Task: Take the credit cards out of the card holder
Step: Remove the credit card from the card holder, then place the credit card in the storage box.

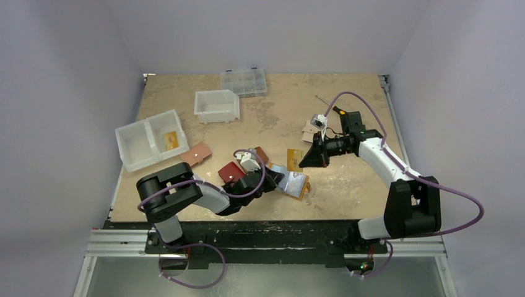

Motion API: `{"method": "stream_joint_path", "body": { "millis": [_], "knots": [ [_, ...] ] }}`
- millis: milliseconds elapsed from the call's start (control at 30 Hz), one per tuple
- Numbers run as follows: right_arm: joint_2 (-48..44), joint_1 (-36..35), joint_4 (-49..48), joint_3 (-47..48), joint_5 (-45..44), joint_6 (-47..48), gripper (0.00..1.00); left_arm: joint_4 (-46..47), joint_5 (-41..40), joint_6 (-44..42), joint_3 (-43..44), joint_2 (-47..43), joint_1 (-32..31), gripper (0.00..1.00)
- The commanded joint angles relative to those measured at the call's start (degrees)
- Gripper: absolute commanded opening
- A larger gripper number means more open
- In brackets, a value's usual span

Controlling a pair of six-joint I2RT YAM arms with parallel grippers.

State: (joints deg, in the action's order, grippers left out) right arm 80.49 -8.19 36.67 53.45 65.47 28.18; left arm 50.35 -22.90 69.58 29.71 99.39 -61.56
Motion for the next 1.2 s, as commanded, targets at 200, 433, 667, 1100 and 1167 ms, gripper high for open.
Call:
{"method": "stream_joint_path", "body": {
  "millis": [200,433,667,1100,1167],
  "knots": [
    [-1.9,0.4,0.9,2.4,0.3,1.3,0.0,-9.5,-6.3,2.3,-3.4,-6.9,-0.1,0.07],
    [-1.7,0.4,1.1,2.4,0.1,1.5,0.0,-17.7,-9.1,-0.1,-3.4,-10.5,-0.1,0.26],
    [-1.6,0.4,1.7,2.5,-0.2,2.2,0.0,-25.8,-11.2,-7.4,-3.2,-18.6,-0.1,0.46],
    [-1.7,0.4,5.1,3.2,0.0,6.6,0.0,-15.9,3.1,-27.8,-13.1,-40.8,0.1,0.98],
    [-1.5,0.4,6.1,3.4,0.2,7.8,0.0,-11.9,6.4,-28.9,-15.6,-43.5,0.2,0.99]
  ]
}}
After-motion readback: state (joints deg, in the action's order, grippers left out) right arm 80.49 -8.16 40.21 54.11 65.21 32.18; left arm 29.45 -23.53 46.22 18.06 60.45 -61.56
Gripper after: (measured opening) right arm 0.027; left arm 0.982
